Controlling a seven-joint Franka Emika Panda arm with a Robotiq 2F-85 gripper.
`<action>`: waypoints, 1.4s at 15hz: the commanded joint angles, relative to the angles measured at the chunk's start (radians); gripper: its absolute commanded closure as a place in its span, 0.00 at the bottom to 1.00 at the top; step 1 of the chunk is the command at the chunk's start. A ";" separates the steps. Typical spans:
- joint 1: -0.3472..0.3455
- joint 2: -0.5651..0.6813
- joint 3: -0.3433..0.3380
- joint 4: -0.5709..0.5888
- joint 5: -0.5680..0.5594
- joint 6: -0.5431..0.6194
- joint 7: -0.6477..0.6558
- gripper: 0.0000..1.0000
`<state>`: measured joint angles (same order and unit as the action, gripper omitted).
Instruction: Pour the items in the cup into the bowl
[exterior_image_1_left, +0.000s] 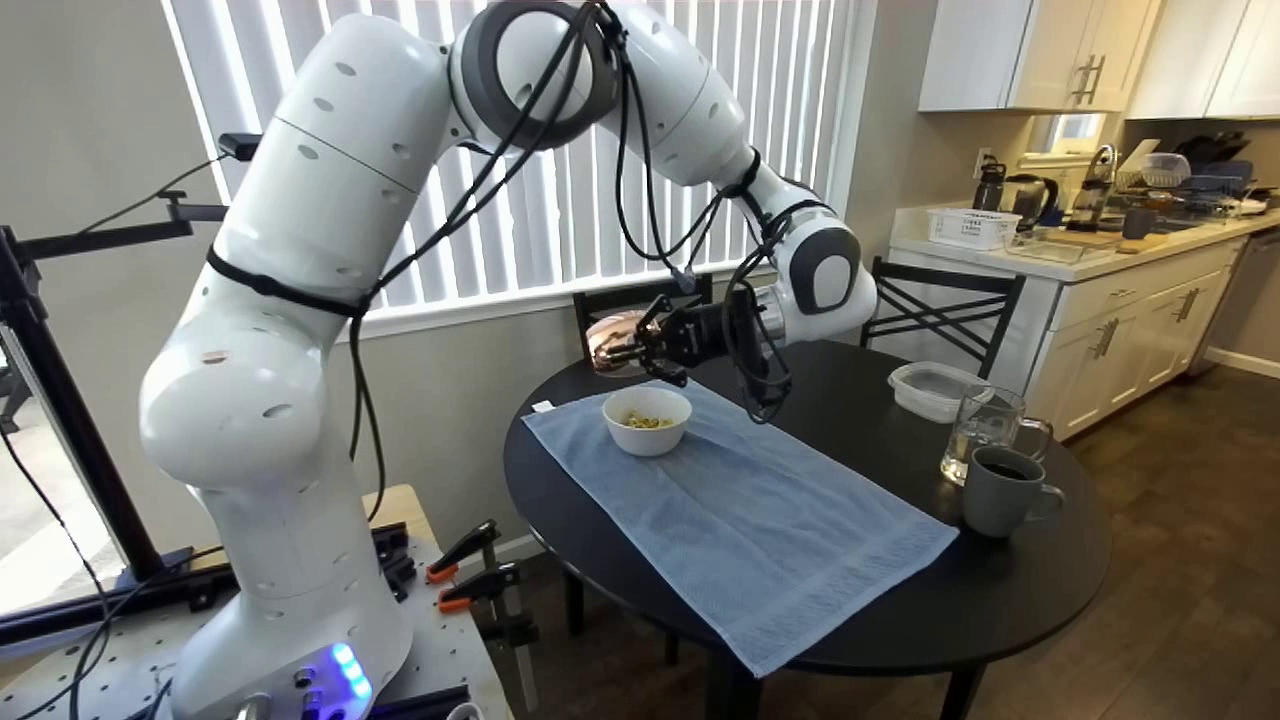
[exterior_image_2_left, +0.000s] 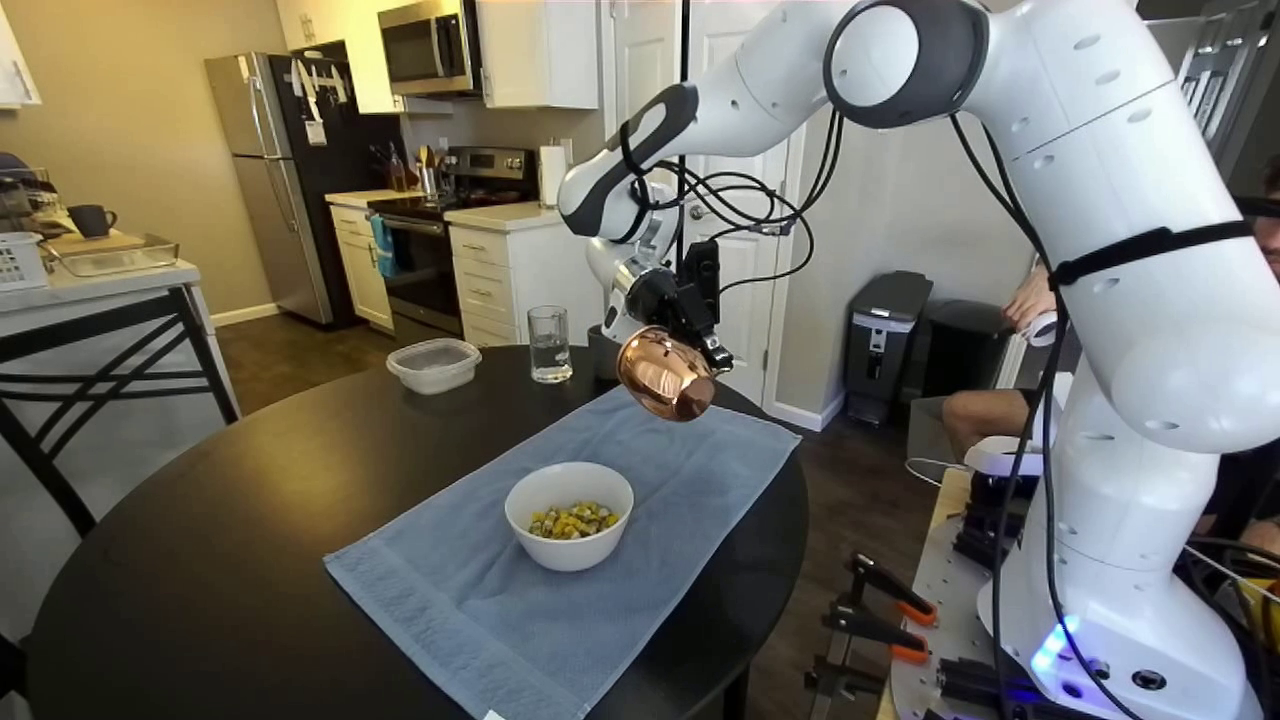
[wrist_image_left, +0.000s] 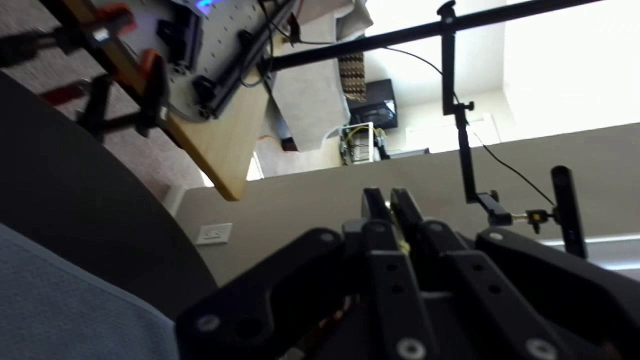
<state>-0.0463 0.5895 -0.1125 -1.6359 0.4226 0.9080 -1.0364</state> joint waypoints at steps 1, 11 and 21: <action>-0.038 -0.018 0.039 0.070 -0.169 0.039 0.031 0.97; -0.020 0.014 0.093 0.149 -0.606 0.302 0.055 0.97; -0.007 0.005 0.102 0.125 -0.863 0.720 0.216 0.97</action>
<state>-0.0503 0.6105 -0.0205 -1.4920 -0.4255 1.5018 -0.8951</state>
